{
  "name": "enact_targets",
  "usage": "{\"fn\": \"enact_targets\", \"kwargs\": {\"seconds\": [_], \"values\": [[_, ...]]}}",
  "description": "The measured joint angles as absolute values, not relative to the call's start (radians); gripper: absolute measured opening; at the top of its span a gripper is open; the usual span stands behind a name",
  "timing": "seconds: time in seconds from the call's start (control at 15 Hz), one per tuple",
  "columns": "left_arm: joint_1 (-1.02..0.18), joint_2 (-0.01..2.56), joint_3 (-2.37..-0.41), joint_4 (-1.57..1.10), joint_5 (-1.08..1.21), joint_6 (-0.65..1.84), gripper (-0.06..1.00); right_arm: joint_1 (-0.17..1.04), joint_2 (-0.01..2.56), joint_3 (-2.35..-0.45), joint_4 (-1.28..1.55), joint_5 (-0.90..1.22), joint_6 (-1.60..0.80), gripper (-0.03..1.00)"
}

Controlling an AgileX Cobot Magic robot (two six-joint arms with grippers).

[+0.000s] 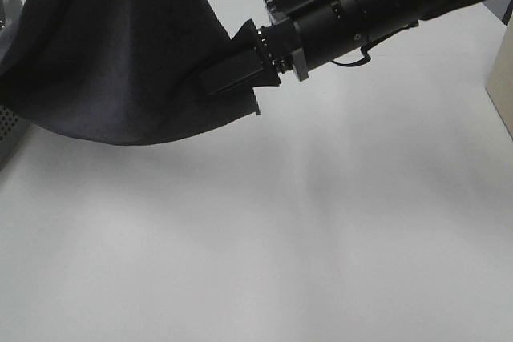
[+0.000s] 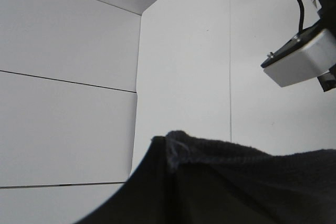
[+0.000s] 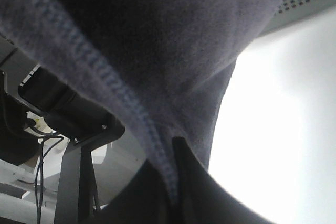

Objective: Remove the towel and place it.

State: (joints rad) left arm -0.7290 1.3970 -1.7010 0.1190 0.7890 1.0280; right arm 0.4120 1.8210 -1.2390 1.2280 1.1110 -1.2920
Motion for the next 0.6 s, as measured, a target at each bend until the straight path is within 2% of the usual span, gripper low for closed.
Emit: {"fn": "enact_targets", "kwargs": {"seconds": [0.33, 0.6], "values": [[-0.729, 1.397, -1.701, 0.154, 0.747, 0.902, 0.00, 0.412, 1.712, -1.428, 0.892, 1.109, -0.800, 0.01], [-0.667, 1.405, -1.701, 0.200, 0.568, 0.753, 0.00, 0.412, 1.670, -1.666, 0.563, 1.143, -0.472, 0.01]]}}
